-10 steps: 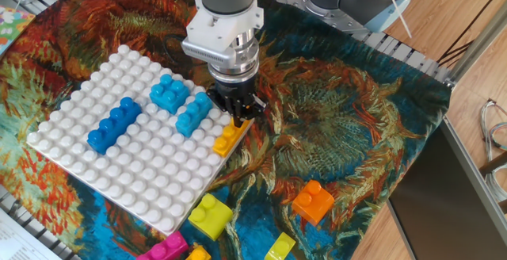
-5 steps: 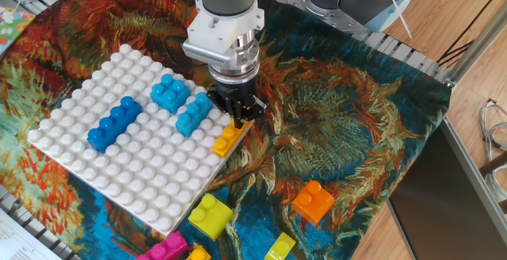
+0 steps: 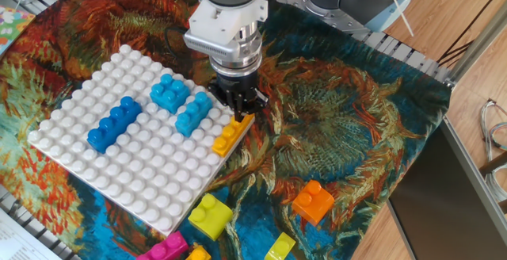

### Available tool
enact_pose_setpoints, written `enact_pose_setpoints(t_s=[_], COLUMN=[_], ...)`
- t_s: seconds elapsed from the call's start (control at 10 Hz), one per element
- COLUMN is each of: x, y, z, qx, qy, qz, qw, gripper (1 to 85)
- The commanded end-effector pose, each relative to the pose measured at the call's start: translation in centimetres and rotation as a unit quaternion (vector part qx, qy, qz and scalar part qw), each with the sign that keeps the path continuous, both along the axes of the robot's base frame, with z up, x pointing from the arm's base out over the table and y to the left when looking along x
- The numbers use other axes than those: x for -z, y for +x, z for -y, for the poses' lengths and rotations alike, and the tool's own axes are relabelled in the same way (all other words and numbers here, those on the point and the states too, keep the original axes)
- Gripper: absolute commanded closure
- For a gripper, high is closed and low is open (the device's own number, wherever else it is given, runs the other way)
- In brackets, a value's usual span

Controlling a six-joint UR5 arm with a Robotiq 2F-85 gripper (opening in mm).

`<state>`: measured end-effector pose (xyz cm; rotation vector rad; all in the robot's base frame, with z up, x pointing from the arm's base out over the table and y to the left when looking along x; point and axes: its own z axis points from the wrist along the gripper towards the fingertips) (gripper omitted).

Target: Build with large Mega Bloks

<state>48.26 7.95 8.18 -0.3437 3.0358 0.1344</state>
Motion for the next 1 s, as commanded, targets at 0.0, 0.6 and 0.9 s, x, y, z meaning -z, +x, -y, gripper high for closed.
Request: enact_pose_setpoints(t_s=[0.0,0.6,0.9], x=[-2.3,-3.1,-3.1], y=[0.3,1.7,2.0], z=[-1.5,-3.3,-3.6], qx=[0.018,0.038,0.040], qy=[-0.002,-0.010,-0.009], qz=[-0.009,-0.015,-0.015], qw=[0.9998,0.9991,0.9990], gripper=[84.3,84.3,84.3])
